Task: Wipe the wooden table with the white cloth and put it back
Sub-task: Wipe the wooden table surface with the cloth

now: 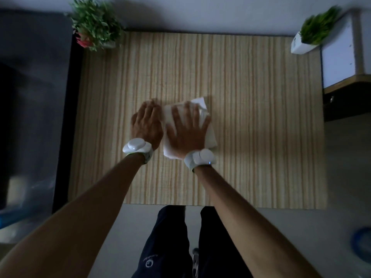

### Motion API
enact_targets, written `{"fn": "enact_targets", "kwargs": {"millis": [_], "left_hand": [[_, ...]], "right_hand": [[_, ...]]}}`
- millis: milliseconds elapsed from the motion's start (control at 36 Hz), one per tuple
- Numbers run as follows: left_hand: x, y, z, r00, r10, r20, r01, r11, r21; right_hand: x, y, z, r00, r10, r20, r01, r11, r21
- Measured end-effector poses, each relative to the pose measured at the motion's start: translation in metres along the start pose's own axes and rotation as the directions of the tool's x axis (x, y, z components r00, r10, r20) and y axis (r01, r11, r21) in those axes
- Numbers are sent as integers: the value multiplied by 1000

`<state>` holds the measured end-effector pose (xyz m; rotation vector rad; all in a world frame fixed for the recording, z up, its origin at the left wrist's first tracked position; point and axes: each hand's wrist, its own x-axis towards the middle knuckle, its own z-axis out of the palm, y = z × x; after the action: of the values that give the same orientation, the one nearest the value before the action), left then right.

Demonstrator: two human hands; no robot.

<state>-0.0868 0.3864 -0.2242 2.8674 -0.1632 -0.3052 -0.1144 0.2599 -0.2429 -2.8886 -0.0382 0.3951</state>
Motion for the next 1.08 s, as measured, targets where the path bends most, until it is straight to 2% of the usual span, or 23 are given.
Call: {"fn": "enact_targets", "kwargs": {"millis": [28,56,167,278,333,389,472,500,583,722,833,917,1000,1083], "left_hand": [[-1,-1,0,1000,11,5,-11,1000,8],[-2,-1,0,1000,16,12,-16,1000,13],[1,-2,-2,1000,3,23,-3,1000,-19],[2,3,1,1000,-23,-12,23,999,-43],[1,6,5,999,-42,-20,41,999,-33],[2,5,7,999,-47,-22,47,999,-12],[2,-1,6,1000,0,-3,0,999,47],[2,-1,4,1000,8,6,-8,998,58],[4,1,0,999,-5,40,3,999,53],[3,8,-6,998,-24,59,21,999,43],[5,15,-9,992,-46,113,37,996,81],[6,15,-13,994,-24,104,13,994,106],[3,13,-16,996,-1,93,-10,993,120],[2,16,-20,993,-16,116,4,995,103]], "right_hand": [[6,8,5,999,-39,-26,40,999,16],[16,16,2,999,-20,-47,23,998,62],[28,47,0,972,193,-135,-193,981,17],[-13,37,6,954,271,-130,-273,962,-2],[-20,17,8,966,242,-95,-239,970,34],[-18,3,10,989,130,-66,-123,988,92],[6,6,9,994,-70,-79,71,998,2],[18,10,4,993,-61,-101,62,998,1],[33,28,-5,991,90,-99,-93,995,-29],[-15,29,-2,961,262,-90,-263,965,1],[-26,-8,6,992,118,-43,-116,992,54],[3,-10,4,998,8,-63,-3,998,70],[31,8,0,995,92,-37,-91,995,31],[18,19,5,990,135,-31,-129,981,146]]}}
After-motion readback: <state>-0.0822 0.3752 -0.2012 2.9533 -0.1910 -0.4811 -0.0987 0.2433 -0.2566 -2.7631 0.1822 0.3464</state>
